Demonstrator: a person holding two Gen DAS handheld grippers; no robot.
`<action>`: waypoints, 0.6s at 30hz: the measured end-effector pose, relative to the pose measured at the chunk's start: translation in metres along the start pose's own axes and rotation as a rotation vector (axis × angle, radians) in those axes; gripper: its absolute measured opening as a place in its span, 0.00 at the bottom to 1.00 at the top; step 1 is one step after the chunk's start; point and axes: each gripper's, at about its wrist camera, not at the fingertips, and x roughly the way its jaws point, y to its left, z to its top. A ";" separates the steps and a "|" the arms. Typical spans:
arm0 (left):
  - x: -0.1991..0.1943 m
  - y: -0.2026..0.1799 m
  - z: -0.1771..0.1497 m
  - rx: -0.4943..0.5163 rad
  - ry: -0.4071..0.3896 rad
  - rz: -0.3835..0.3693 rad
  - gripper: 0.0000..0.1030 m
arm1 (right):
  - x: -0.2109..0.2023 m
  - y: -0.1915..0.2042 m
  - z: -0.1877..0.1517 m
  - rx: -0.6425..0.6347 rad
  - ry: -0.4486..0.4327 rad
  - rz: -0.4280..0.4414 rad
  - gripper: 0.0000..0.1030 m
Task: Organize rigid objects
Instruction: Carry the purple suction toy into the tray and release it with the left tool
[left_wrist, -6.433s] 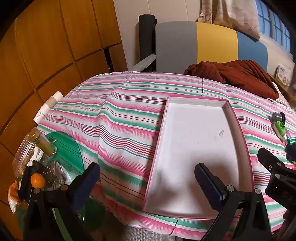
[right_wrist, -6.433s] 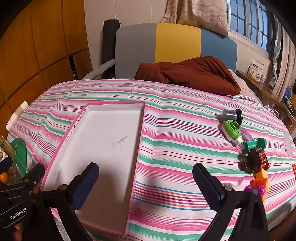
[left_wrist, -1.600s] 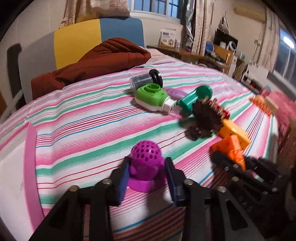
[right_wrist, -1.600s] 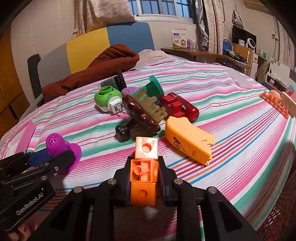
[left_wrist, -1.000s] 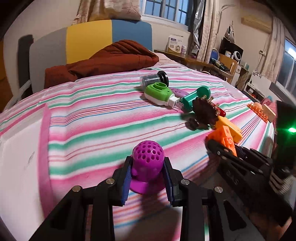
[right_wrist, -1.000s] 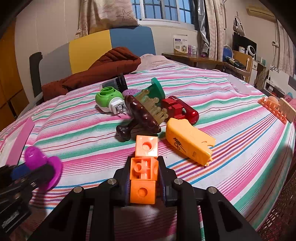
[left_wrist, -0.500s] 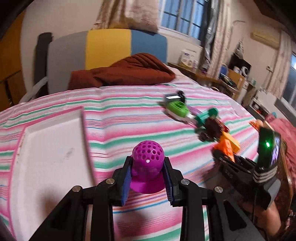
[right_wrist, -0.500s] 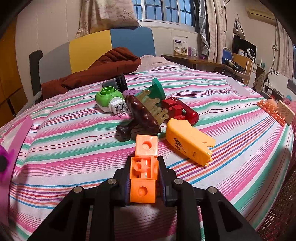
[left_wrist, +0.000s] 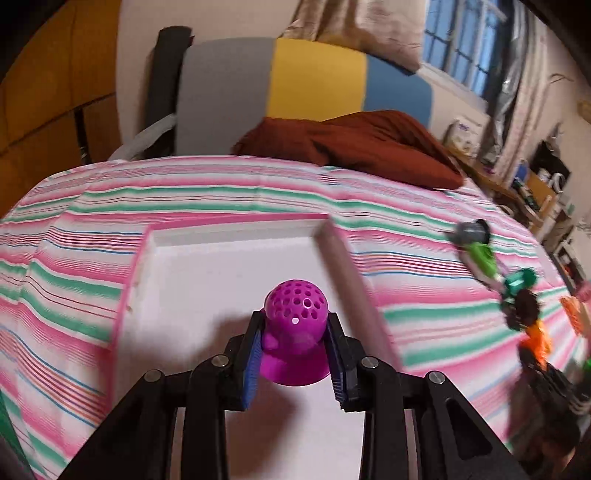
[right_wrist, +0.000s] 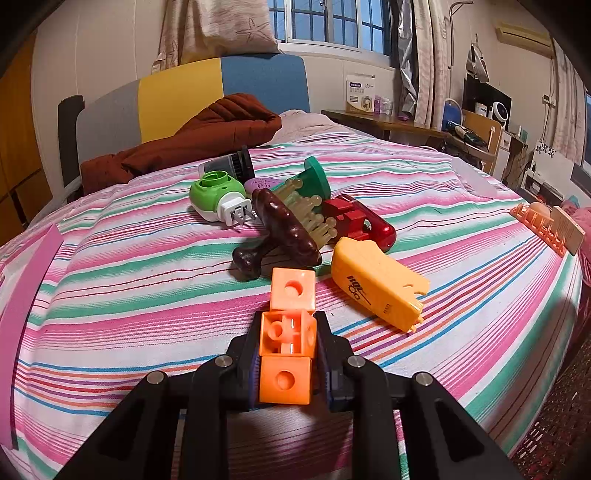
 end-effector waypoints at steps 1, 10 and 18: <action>0.006 0.008 0.004 -0.010 0.009 0.018 0.31 | 0.000 0.000 0.000 -0.001 0.000 -0.002 0.22; 0.040 0.056 0.026 -0.137 0.124 0.095 0.31 | -0.001 0.002 0.000 -0.009 0.001 -0.011 0.22; 0.060 0.065 0.044 -0.132 0.115 0.162 0.31 | 0.000 0.003 0.000 -0.018 0.002 -0.021 0.22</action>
